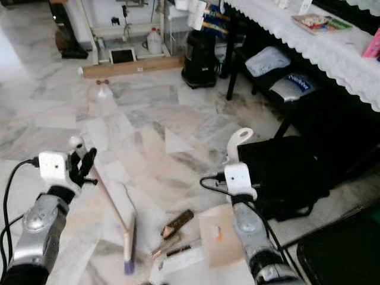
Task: Sweep floor
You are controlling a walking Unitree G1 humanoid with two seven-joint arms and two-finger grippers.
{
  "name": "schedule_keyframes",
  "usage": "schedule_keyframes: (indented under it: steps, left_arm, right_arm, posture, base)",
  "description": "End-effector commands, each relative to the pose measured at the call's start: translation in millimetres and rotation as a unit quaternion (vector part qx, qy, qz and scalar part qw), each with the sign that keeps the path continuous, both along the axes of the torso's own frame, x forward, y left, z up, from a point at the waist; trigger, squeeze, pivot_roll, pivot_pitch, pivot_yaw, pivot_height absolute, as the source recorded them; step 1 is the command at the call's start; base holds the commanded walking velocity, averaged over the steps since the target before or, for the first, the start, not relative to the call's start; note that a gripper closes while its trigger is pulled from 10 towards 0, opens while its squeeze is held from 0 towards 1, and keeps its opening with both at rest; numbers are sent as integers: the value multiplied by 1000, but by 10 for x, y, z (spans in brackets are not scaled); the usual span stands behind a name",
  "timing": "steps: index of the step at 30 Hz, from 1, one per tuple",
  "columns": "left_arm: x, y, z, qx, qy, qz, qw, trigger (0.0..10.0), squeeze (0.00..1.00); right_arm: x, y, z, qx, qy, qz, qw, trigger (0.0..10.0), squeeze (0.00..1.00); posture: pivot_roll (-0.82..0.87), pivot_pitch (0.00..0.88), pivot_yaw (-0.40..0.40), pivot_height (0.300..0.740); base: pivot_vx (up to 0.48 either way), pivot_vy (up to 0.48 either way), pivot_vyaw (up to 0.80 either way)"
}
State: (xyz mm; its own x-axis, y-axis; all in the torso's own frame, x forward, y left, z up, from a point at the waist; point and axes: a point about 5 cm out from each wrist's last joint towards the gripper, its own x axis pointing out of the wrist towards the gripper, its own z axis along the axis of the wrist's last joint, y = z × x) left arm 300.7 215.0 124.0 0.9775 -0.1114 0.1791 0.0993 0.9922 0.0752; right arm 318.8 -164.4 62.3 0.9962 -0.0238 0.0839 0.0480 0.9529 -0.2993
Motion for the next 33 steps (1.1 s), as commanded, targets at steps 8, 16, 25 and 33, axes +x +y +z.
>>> schedule_keyframes:
  steps: [8,16,25,33]
  left_arm:
    - [14,-31,86,1,-20,-8,1000,10000,0]
    - [25,-35,90,1,-20,-10,1000,10000,0]
    - [39,-35,110,10,-26,-13,1000,10000,0]
    - [58,-35,142,8,-29,-14,999,10000,0]
  right_arm:
    - [26,-69,53,6,-10,-13,1000,10000,0]
    - [31,-72,45,17,-5,-20,1000,10000,0]
    - [34,-64,29,24,2,-26,999,10000,0]
    - [46,-63,41,27,1,-30,999,10000,0]
  posture:
    - [63,94,27,740]
    - [62,80,29,740]
    - [66,59,34,740]
    - [70,63,40,740]
  base:
    - [0,289,0]
    - [0,292,0]
    - [0,97,-774]
    - [0,0,-788]
